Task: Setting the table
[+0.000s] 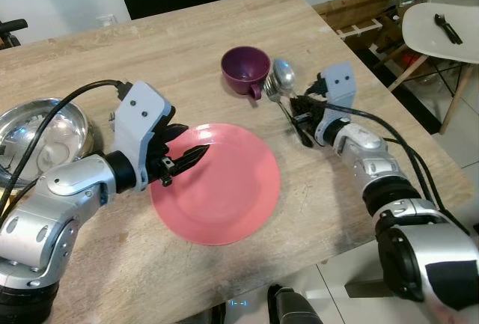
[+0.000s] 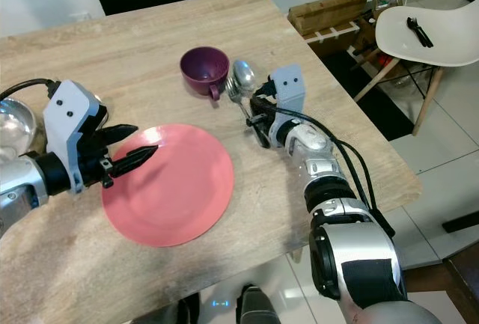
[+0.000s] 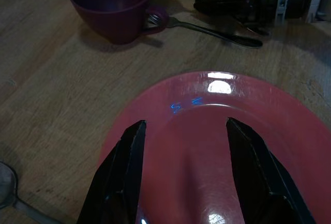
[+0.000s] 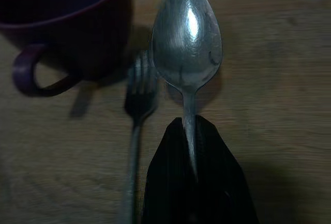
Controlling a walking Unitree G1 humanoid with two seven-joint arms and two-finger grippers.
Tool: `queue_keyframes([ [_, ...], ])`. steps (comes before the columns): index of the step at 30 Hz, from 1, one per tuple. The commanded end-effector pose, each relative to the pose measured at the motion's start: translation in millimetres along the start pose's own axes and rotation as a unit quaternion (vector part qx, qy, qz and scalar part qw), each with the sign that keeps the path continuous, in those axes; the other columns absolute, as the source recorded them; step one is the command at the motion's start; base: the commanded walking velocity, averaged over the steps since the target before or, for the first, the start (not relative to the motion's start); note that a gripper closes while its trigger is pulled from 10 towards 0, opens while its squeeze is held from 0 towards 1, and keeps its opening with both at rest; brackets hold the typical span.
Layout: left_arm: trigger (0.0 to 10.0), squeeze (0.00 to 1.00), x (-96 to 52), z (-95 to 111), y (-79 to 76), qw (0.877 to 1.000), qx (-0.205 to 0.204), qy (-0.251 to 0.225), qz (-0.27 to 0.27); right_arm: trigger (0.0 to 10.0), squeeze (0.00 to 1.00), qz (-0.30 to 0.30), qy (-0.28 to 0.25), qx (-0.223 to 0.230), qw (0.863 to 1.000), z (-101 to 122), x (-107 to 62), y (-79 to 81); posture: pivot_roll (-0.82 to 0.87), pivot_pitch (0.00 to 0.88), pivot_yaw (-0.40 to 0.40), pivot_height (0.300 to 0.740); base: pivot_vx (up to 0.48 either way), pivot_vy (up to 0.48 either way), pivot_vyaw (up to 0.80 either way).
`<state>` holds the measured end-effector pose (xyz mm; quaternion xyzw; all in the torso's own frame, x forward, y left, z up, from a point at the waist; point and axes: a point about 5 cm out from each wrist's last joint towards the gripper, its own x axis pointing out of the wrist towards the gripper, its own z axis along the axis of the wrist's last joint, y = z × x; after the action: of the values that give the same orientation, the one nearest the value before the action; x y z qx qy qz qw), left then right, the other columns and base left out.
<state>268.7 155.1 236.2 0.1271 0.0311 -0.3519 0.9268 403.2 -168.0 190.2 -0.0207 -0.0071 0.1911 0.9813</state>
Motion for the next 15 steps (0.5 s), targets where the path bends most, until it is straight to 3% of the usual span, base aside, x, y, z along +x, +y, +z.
queue_keyframes([
  [1, 10.0, 0.0, -1.2, 0.1, -3.7, 1.0, 0.001, 0.004, -0.009, 10.0, 0.0, -0.017, 0.006, 0.003, 1.0, 0.5, -1.9, -7.6, -0.07, 0.191, 0.121, 0.74, 0.0, 0.0, 0.0],
  [9, 10.0, 0.0, -1.8, 0.0, -3.2, 1.0, 0.002, 0.004, -0.006, 10.0, 0.0, -0.001, 0.038, -0.01, 0.999, -8.8, -1.6, -2.9, -0.07, 0.189, 0.116, 0.74, 0.0, 0.0, 0.0],
  [10, 10.0, 0.0, -1.8, -0.1, -3.3, 1.0, 0.002, 0.004, -0.005, 10.0, 0.04, 0.001, 0.041, -0.011, 0.999, -10.3, -1.5, -1.9, -0.07, 0.19, 0.114, 0.74, 0.0, 0.0, 0.0],
  [12, 10.0, 0.0, -1.9, 0.0, -3.5, 1.0, 0.001, 0.003, -0.003, 10.0, 1.0, 0.002, 0.043, -0.01, 0.999, -11.7, -1.4, -0.8, -0.07, 0.19, 0.114, 0.74, 0.0, 0.0, 0.0],
  [15, 10.0, 0.0, -1.8, 0.1, -3.6, 1.0, 0.0, 0.003, -0.002, 10.0, 1.0, 0.004, 0.036, -0.003, 0.999, -11.0, -1.2, -0.1, -0.07, 0.19, 0.114, 0.74, 0.0, 0.0, 0.0],
])
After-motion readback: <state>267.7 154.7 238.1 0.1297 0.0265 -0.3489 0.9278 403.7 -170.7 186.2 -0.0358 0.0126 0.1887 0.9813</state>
